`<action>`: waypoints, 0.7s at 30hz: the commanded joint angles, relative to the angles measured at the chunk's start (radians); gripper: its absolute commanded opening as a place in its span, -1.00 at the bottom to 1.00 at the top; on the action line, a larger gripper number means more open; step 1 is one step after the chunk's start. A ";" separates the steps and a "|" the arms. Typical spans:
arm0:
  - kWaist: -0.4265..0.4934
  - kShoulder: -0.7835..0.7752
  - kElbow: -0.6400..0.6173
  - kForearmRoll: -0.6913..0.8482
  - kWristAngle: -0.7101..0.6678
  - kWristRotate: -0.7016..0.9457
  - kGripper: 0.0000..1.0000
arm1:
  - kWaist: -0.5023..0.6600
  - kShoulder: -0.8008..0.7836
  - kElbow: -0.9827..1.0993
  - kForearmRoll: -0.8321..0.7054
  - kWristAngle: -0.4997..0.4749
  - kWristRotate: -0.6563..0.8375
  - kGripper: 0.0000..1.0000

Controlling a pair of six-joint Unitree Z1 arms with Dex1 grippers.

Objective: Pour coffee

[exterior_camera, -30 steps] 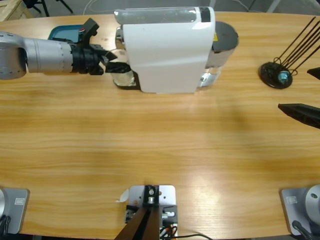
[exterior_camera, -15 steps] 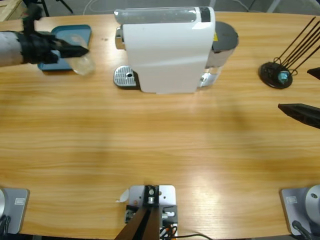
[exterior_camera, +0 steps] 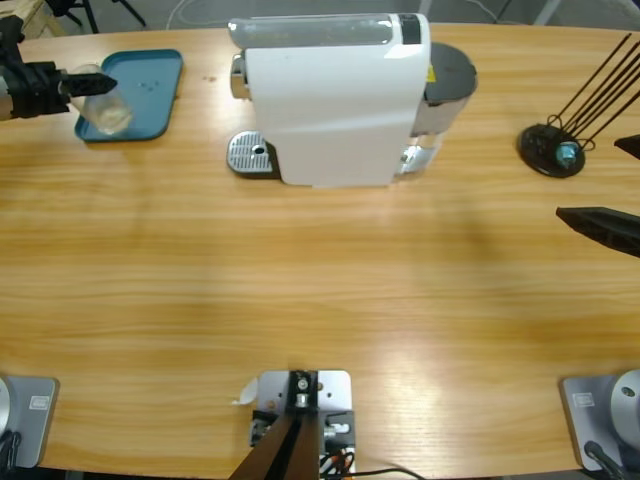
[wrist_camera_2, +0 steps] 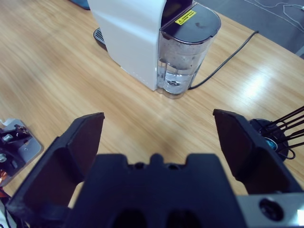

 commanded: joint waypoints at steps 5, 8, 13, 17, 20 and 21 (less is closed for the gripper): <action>0.018 0.117 -0.072 -0.015 0.000 -0.002 -0.98 | 0.004 0.006 0.032 -0.005 0.000 0.014 1.00; 0.018 0.143 -0.086 0.008 -0.011 -0.003 -0.51 | 0.004 0.006 0.032 -0.005 0.000 0.014 1.00; 0.018 0.150 -0.075 0.044 -0.031 -0.003 0.92 | 0.004 0.004 0.032 -0.005 0.000 0.014 1.00; 0.018 0.138 -0.062 0.044 -0.031 -0.005 0.92 | 0.004 0.001 0.032 -0.005 0.000 0.014 1.00; 0.014 0.117 -0.047 0.044 -0.031 -0.005 0.92 | 0.004 0.001 0.032 -0.005 0.000 0.014 1.00; 0.012 0.105 -0.041 0.044 -0.031 -0.005 0.92 | 0.004 0.001 0.032 -0.005 0.000 0.014 1.00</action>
